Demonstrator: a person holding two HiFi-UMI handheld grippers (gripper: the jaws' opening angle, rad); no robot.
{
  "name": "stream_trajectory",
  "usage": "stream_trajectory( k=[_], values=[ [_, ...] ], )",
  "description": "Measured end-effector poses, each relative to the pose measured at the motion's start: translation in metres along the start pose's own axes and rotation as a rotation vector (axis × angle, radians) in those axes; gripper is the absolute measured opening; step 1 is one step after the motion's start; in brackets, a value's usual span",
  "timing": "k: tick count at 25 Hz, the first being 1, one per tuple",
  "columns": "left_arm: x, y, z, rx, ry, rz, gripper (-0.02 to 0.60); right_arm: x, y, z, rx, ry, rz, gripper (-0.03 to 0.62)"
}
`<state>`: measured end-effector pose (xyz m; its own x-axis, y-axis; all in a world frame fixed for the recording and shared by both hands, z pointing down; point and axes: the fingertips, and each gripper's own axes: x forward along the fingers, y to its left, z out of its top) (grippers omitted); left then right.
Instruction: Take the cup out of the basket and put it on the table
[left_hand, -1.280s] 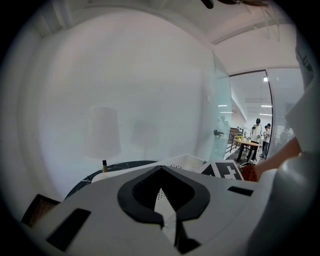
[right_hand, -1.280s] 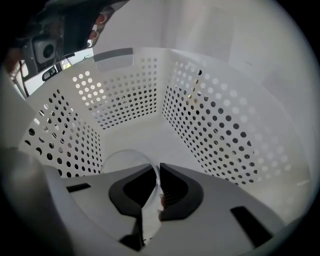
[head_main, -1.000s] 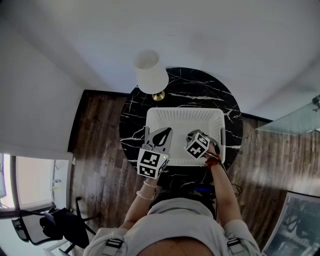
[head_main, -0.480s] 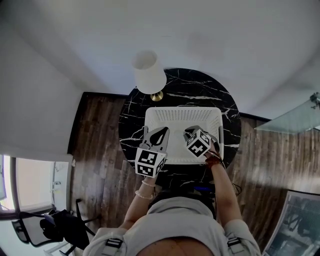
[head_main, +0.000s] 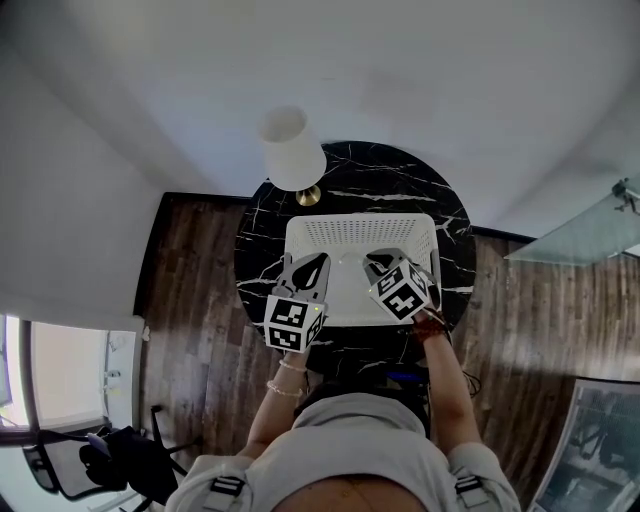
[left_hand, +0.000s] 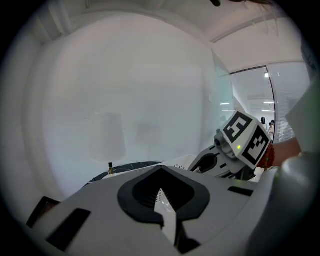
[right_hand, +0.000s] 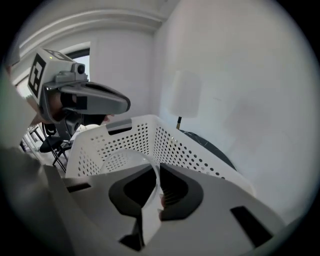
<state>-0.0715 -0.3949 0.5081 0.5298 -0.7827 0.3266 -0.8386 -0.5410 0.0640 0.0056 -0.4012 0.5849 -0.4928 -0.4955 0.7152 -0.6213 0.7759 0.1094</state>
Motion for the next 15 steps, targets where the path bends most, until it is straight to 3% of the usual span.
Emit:
stream_trajectory(
  k=[15],
  values=[
    [-0.013,-0.012,0.01,0.026,-0.022,-0.002,0.005,-0.08,0.006,0.044,0.019,-0.198,-0.086,0.028]
  ],
)
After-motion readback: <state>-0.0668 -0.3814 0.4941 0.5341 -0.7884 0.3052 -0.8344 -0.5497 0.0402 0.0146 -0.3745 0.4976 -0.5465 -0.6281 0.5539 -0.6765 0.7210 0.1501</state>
